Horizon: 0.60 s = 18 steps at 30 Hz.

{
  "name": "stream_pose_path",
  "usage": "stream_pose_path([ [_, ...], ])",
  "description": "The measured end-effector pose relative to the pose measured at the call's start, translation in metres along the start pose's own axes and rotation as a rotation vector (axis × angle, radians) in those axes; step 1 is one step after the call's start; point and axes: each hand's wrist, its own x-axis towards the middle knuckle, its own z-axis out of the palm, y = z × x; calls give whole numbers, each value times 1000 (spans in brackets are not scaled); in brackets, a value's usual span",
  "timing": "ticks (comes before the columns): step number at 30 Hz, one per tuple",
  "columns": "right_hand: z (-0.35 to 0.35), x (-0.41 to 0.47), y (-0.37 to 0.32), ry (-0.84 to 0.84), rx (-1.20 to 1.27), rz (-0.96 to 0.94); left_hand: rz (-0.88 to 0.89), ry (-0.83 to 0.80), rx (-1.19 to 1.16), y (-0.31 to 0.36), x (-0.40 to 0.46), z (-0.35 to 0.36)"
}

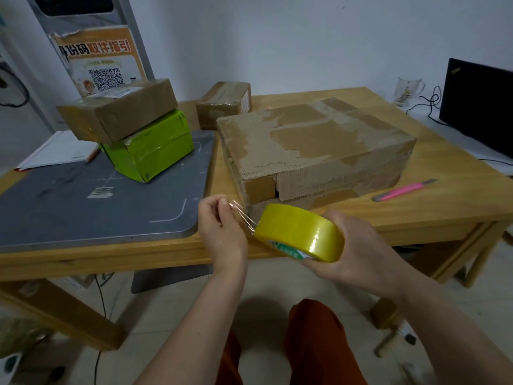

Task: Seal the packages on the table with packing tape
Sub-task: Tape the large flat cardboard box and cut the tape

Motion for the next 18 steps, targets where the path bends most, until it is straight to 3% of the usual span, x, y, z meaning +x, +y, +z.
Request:
stream_pose_path([
  [4, 2, -1, -2, -70, 181, 139, 190, -106, 144, 16, 8, -6],
  [8, -1, 0, -8, -125, 417, 107, 133, -129, 238, 22, 20, -10],
  [11, -6, 1, -8, -136, 502, 108, 117, -178, 175, 15, 17, -15],
  [15, -18, 2, -6, -119, 72, -26, 36, -237, 73, -3, 6, -22],
  [18, -20, 5, -9, -156, -115, -71, -12, -241, 28, -13, 0, -23],
])
